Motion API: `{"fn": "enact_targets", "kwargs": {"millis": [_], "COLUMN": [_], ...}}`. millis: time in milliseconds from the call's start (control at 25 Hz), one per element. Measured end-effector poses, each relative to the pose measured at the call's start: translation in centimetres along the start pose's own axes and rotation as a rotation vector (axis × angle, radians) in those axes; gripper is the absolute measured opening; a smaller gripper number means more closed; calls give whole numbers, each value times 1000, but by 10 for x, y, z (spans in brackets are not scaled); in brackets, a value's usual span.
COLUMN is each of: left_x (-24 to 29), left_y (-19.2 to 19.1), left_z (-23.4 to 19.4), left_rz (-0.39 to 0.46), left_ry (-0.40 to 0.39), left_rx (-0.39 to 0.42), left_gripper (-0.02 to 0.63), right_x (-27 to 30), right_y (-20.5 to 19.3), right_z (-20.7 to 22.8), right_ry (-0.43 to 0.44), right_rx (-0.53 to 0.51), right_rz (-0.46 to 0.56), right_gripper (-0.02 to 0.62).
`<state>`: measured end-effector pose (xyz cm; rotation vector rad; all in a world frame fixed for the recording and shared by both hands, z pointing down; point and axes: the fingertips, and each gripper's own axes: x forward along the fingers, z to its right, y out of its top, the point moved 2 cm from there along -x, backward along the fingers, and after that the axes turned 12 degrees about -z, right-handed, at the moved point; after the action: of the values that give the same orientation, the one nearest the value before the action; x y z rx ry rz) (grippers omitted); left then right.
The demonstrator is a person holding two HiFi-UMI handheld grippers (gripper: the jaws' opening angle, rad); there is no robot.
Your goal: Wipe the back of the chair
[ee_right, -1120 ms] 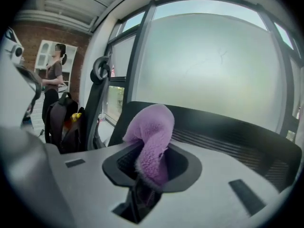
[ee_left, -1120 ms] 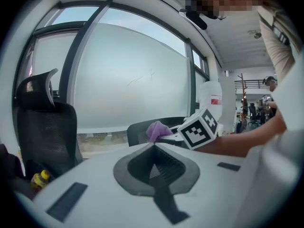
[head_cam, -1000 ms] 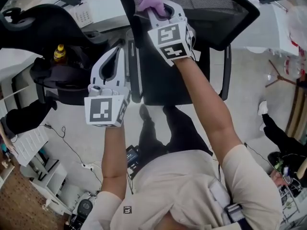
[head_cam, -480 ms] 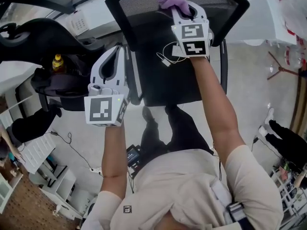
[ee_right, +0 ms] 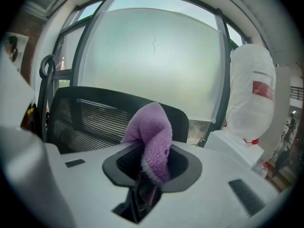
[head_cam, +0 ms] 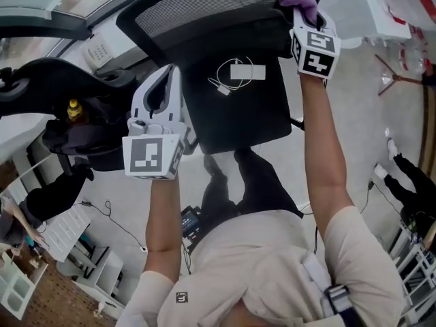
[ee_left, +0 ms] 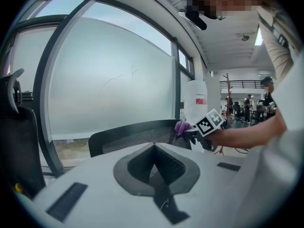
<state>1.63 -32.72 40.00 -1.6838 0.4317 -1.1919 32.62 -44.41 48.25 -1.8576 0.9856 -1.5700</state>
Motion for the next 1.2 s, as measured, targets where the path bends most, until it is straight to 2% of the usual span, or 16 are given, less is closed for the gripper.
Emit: {"fn": "enact_targets", "kwargs": {"millis": [160, 320, 480, 640, 760, 880, 1200], "left_x": [-6, -18, -35, -50, -60, -68, -73], "left_y": [2, -9, -22, -39, -45, -51, -58], "left_z": [-3, -22, -37, -54, -65, -75, -83], "left_rz": [15, 0, 31, 44, 37, 40, 34], "left_ry": [5, 56, 71, 98, 124, 140, 152], "left_rx": [-5, -41, -53, -72, -92, -105, -114], "left_gripper": [6, 6, 6, 6, 6, 6, 6], "right_x": [-1, 4, 1, -7, -12, -12, -10], "right_y": [6, 16, 33, 44, 47, 49, 48], "right_z": [-18, -67, -155, -258, -304, -318, -320], "right_ry": [28, 102, 244, 406, 469, 476, 462], "right_rx": [1, -33, -107, -237, -298, -301, -302], "right_rz": [4, 18, 57, 84, 91, 89, 87], "right_gripper": [84, 84, 84, 84, 84, 84, 84]}}
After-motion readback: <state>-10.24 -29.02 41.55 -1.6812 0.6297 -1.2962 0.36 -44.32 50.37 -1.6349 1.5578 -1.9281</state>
